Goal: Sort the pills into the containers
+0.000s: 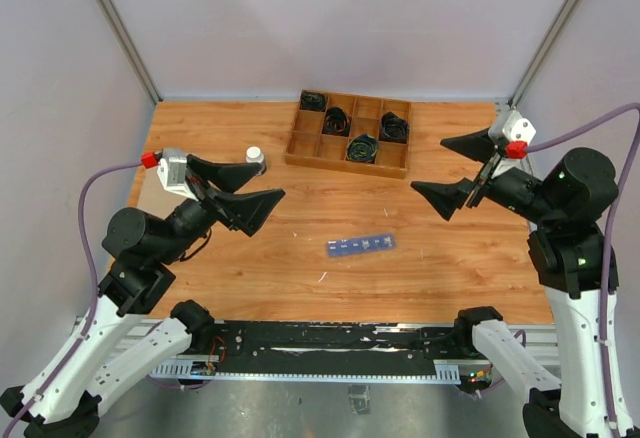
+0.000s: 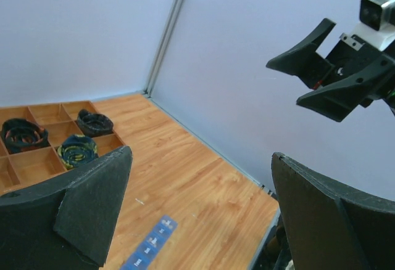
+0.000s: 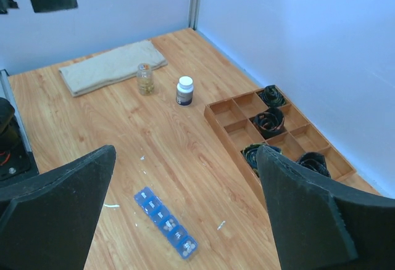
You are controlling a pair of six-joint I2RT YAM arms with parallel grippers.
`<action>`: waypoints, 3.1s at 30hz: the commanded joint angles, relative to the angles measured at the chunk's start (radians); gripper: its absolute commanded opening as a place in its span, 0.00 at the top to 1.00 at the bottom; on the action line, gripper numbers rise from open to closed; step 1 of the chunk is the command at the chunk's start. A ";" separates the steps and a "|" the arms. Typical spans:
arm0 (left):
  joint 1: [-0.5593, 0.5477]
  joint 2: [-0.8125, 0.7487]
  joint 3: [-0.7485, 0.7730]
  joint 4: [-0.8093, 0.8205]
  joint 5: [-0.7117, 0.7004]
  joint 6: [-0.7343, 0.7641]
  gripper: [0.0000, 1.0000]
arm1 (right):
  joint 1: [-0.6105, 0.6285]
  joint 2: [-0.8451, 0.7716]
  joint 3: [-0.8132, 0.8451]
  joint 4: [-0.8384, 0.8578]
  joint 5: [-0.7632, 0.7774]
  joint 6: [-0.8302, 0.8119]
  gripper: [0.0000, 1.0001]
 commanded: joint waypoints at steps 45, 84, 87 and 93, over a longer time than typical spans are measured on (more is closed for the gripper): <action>0.007 -0.045 -0.001 -0.083 0.059 0.062 0.01 | -0.039 -0.087 0.039 -0.058 0.189 0.117 0.01; 0.007 -0.056 -0.038 -0.067 0.046 0.071 0.01 | -0.040 -0.087 0.032 -0.051 0.209 0.103 0.01; 0.007 -0.055 -0.047 -0.061 0.044 0.067 0.01 | -0.040 -0.085 0.031 -0.050 0.209 0.104 0.01; 0.007 -0.054 -0.050 -0.054 0.040 0.067 0.01 | -0.043 -0.074 0.029 -0.047 0.212 0.104 0.01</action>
